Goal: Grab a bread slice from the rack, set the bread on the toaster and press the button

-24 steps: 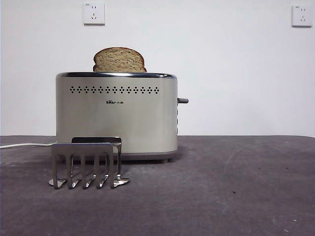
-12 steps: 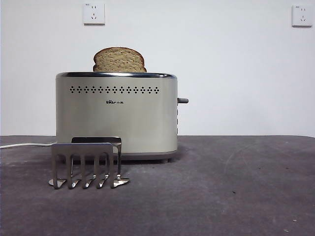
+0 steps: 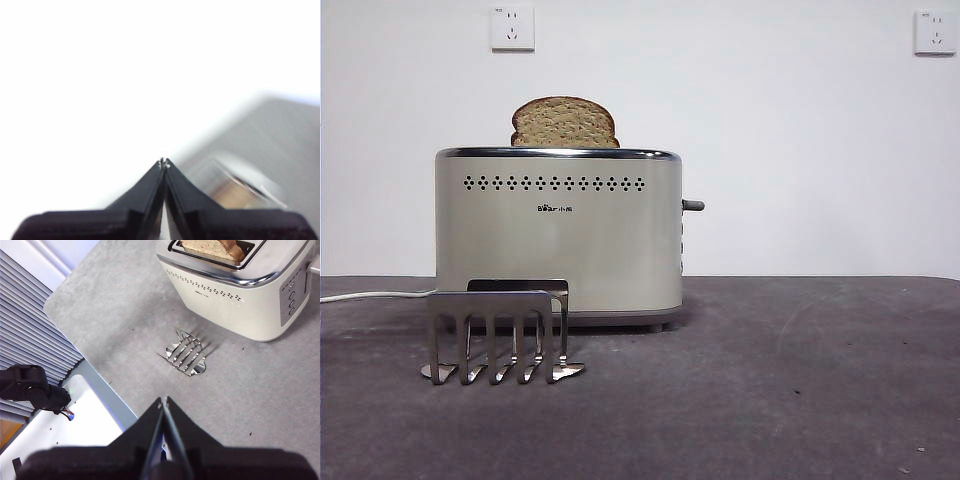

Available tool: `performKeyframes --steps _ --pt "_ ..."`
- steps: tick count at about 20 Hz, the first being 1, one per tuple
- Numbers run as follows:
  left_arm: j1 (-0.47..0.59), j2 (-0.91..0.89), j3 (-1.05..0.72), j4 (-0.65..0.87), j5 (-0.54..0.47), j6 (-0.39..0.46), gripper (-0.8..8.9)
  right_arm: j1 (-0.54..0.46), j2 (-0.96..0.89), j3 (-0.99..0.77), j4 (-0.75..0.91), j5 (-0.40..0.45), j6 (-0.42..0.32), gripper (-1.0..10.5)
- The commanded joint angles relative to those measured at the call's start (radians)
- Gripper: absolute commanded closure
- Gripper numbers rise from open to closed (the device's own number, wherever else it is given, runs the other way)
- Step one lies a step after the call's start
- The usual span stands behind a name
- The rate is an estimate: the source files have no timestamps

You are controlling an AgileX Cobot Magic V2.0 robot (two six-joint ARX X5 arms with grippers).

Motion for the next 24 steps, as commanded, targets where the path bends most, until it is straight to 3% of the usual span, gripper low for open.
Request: performKeyframes --steps 1,4,7,13,19,24 --pt "0.112 -0.161 -0.269 0.229 -0.045 0.013 8.17 0.000 0.001 -0.006 0.000 0.002 -0.008 9.5" --pt "0.200 -0.349 -0.593 0.426 -0.198 0.011 8.17 0.000 0.001 -0.006 0.000 0.002 -0.008 9.5" --pt "0.248 -0.550 -0.896 0.568 -0.232 -0.032 8.17 0.000 0.001 -0.006 0.000 0.002 -0.008 9.5" --pt "0.294 -0.818 -1.335 0.608 -0.283 -0.124 8.17 0.000 0.001 -0.006 0.000 0.002 -0.008 9.5" --pt "0.298 -0.941 -1.569 0.606 -0.282 -0.161 8.17 0.000 0.001 -0.006 0.000 0.002 -0.008 9.5" --pt "0.298 -0.960 -1.632 0.551 -0.280 -0.176 8.17 0.000 0.000 -0.006 0.000 0.002 -0.008 9.5"
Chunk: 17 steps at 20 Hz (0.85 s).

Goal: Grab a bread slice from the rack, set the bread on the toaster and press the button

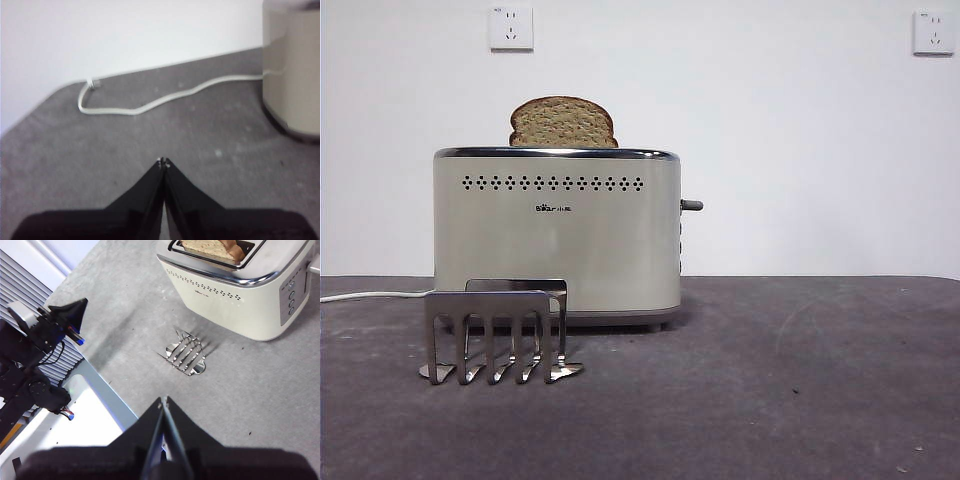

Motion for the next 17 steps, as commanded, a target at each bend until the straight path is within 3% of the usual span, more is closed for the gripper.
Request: performKeyframes --steps 1,17 --pt "0.004 -0.005 -0.014 -0.045 0.001 -0.013 8.17 0.000 0.001 -0.006 0.000 0.002 -0.008 9.5" --pt "0.003 -0.003 -0.014 -0.047 0.001 -0.039 8.17 0.000 0.001 -0.006 0.000 0.002 -0.016 9.5"
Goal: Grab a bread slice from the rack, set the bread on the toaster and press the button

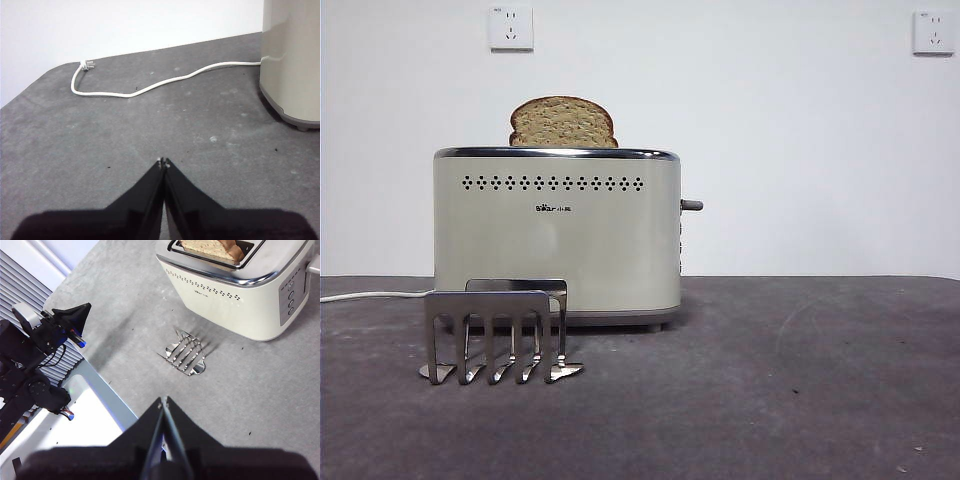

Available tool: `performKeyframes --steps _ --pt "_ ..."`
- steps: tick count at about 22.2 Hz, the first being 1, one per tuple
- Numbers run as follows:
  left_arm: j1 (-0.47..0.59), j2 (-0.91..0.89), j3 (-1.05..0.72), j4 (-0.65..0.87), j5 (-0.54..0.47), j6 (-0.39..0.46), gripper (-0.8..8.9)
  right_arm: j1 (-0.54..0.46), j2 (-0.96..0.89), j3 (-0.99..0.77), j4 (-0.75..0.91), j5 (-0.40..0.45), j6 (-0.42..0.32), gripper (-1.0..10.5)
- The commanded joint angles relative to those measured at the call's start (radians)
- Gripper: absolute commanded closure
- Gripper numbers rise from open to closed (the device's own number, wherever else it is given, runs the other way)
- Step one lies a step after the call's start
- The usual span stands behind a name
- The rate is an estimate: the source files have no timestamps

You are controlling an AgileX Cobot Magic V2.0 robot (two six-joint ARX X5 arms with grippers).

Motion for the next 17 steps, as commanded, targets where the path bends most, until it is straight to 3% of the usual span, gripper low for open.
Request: performKeyframes --steps 1,2,3,9,13,17 --pt "0.003 -0.002 -0.014 -0.002 -0.002 -0.010 8.17 0.000 0.001 -0.006 0.001 0.005 -0.104 9.5" --pt "0.003 -0.002 -0.014 -0.002 -0.002 -0.010 8.17 0.000 0.001 -0.006 0.008 0.005 -0.225 9.5" --pt "0.003 -0.002 -0.014 -0.002 -0.002 -0.010 8.17 -0.003 0.001 -0.006 0.008 0.005 -0.283 9.5" --pt "0.003 -0.002 -0.014 0.000 -0.003 -0.010 8.17 -0.074 -0.151 -0.006 0.017 -0.005 -0.356 9.5" --pt "0.003 -0.002 -0.014 0.000 -0.003 -0.010 8.17 -0.194 -0.352 -0.095 0.136 0.008 -0.256 9.5" --pt "0.003 -0.002 -0.014 0.000 -0.003 -0.010 8.17 -0.276 -0.628 -0.482 0.476 0.164 -0.074 9.5"
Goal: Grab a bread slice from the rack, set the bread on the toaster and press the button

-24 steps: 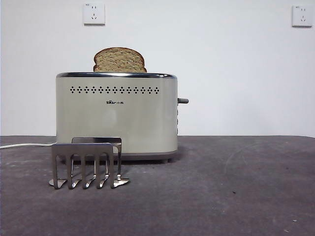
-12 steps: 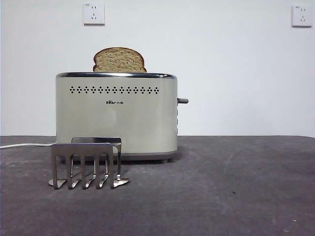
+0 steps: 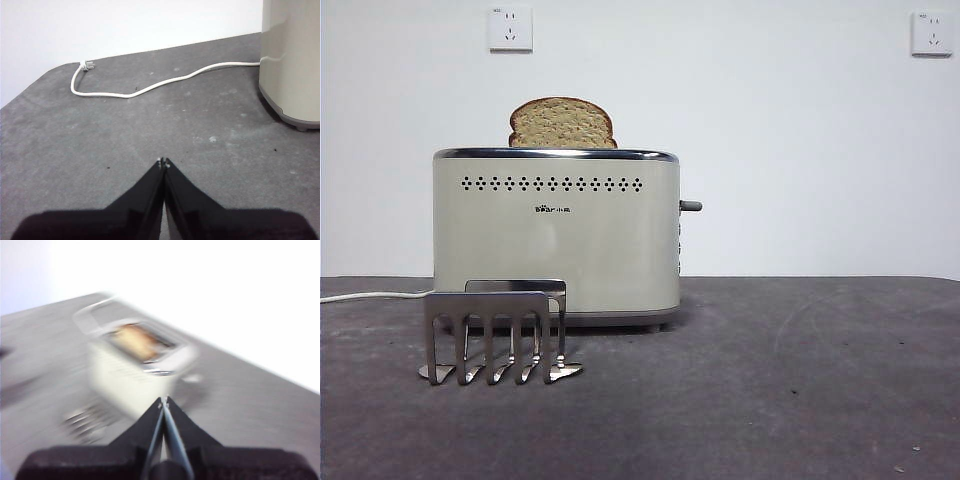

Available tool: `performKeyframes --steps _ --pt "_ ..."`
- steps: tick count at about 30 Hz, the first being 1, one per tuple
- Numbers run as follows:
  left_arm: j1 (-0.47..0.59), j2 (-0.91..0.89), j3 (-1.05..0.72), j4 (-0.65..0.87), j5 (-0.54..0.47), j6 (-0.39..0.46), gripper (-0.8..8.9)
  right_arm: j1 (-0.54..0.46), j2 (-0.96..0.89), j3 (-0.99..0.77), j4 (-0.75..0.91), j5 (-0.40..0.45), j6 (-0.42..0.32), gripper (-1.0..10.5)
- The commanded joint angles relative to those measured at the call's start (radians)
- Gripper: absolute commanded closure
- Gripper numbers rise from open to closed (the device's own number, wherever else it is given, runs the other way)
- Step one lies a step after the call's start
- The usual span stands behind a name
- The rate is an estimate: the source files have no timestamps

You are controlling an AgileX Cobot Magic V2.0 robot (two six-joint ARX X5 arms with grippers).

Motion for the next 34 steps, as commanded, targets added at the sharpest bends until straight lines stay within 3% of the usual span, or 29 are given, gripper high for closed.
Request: performKeyframes --steps 1,8,13,23,30,34 --pt "0.003 -0.002 -0.014 -0.001 -0.002 -0.010 8.17 -0.019 -0.125 -0.252 0.193 0.080 0.142 9.5" --pt "0.003 -0.002 -0.014 0.000 -0.002 -0.010 8.17 -0.030 -0.364 -0.704 0.572 0.221 0.274 9.5" --pt "0.003 -0.002 -0.014 0.000 -0.002 -0.010 8.17 -0.030 -0.457 -0.887 0.640 0.317 0.315 9.5" --pt "0.003 -0.002 -0.014 0.000 -0.002 -0.010 8.17 -0.030 -0.570 -1.057 0.646 0.344 0.323 9.5" --pt "0.003 -0.002 -0.014 0.001 -0.002 -0.010 8.17 -0.018 -0.584 -1.103 0.645 0.447 0.381 9.5" --pt "0.003 -0.002 -0.014 0.001 -0.002 -0.010 8.17 -0.016 -0.584 -1.114 0.641 0.447 0.384 9.5"
